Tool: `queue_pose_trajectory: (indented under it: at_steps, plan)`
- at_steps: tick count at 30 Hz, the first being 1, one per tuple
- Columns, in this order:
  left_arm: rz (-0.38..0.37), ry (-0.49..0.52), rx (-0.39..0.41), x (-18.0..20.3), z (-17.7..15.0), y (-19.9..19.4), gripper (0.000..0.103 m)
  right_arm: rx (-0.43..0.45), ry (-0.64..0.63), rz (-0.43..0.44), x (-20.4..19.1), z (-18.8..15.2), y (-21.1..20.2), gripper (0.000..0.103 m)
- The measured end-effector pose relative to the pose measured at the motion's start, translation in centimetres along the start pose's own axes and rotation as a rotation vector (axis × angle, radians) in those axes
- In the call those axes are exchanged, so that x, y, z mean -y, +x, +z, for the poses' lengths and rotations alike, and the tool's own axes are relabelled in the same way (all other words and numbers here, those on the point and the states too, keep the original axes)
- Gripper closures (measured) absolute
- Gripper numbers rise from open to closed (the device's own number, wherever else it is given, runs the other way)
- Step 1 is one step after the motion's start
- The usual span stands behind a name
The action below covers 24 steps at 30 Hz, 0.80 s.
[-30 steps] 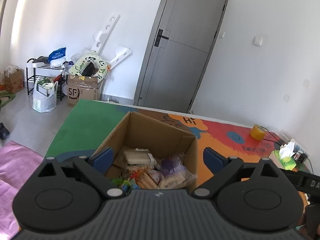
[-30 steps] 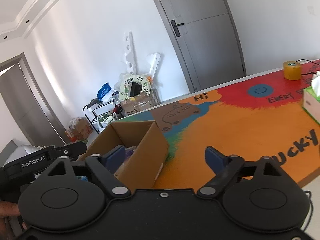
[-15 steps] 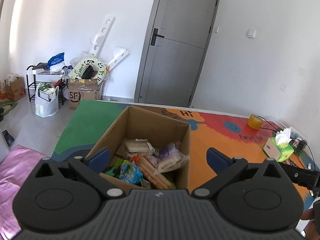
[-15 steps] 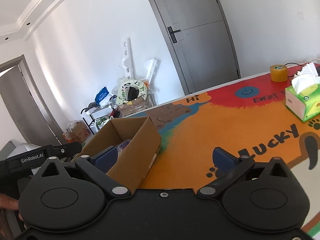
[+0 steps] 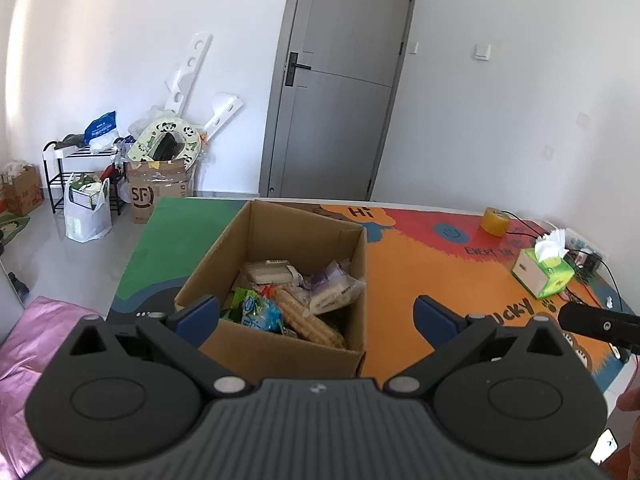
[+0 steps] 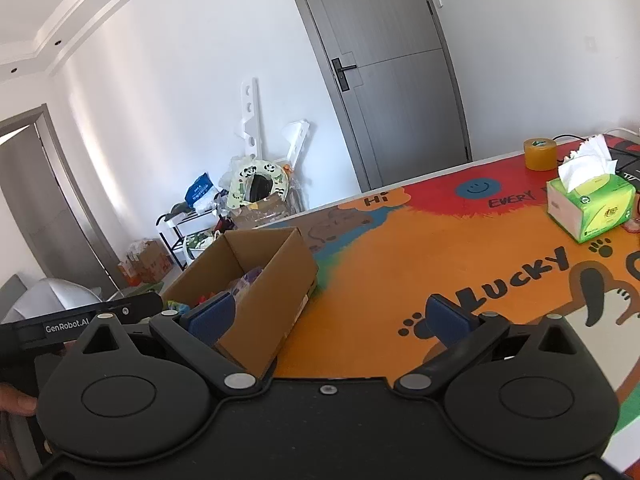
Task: Organize snacks
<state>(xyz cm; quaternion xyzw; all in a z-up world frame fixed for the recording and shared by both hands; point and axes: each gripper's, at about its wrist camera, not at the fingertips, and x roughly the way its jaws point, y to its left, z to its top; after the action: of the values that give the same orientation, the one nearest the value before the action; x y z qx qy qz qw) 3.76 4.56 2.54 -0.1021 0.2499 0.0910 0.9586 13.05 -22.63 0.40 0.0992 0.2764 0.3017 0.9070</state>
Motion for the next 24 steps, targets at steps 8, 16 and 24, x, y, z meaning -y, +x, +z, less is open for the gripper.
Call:
queue_pose_trajectory:
  at_steps: [8, 16, 24]
  plan:
    - [-0.012, 0.076, -0.021, 0.6, -0.4, -1.4, 0.0, -0.004, -0.013, -0.015, -0.2, -0.6, -2.1, 0.0]
    - [-0.028, 0.105, -0.015, 0.9, -0.6, -2.7, 0.0, -0.022, -0.034, -0.027, -0.7, -1.3, -3.3, 0.0]
    - [-0.032, 0.109, -0.029, 0.5, -1.2, -2.8, 0.0, -0.024, -0.053, -0.031, -1.0, -1.5, -3.8, 0.0]
